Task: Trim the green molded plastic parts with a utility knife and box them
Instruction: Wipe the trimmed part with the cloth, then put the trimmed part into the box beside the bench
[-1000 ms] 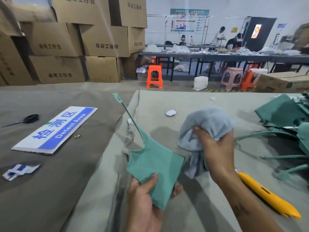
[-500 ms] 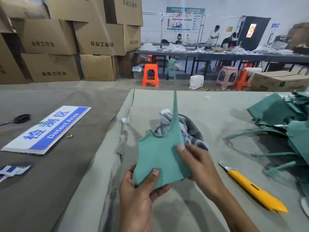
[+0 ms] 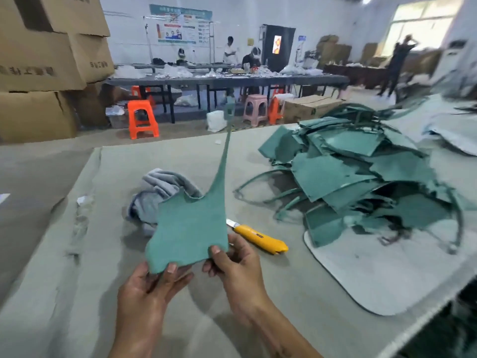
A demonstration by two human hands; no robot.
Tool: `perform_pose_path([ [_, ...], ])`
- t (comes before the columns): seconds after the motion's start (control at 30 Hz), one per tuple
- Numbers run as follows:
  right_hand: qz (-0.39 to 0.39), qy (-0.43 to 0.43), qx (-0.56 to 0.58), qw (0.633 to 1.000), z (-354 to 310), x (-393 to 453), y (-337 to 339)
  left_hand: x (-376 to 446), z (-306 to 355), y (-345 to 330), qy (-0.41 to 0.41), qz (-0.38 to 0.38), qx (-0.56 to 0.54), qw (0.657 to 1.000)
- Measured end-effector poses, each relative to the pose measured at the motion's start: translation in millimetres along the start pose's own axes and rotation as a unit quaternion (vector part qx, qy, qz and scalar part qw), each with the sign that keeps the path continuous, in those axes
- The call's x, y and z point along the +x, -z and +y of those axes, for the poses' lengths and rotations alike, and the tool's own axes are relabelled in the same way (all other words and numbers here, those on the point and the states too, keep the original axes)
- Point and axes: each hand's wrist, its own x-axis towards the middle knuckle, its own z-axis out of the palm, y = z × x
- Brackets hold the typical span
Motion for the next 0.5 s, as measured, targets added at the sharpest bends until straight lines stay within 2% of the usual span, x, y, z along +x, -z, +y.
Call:
perform_pose_path([
  [0.1, 0.029, -0.017, 0.074, 0.997, -16.9, -27.4, 30.8, -13.8, -5.8, -16.6, -0.013, -0.053, 0.117, 0.992],
  [0.2, 0.091, 0.014, 0.177, 0.98, -32.9, -61.1, 80.4, -40.2, -16.3, -59.8, 0.007, -0.129, 0.212, 0.969],
  [0.33, 0.219, 0.081, 0.218, 0.948, -49.7, -127.4, 162.3, -109.0, -49.0, -157.0, -0.01, -0.244, 0.173, 0.954],
  [0.4, 0.324, 0.106, 0.2, 0.919, -57.6, -163.3, 206.0, -147.2, -76.1, -198.0, 0.003, -0.306, 0.171, 0.936],
  [0.5, 0.458, 0.11, 0.126, 0.873, -71.4, -214.0, 270.0, -202.8, -107.4, -249.9, 0.09, -0.41, 0.149, 0.895],
])
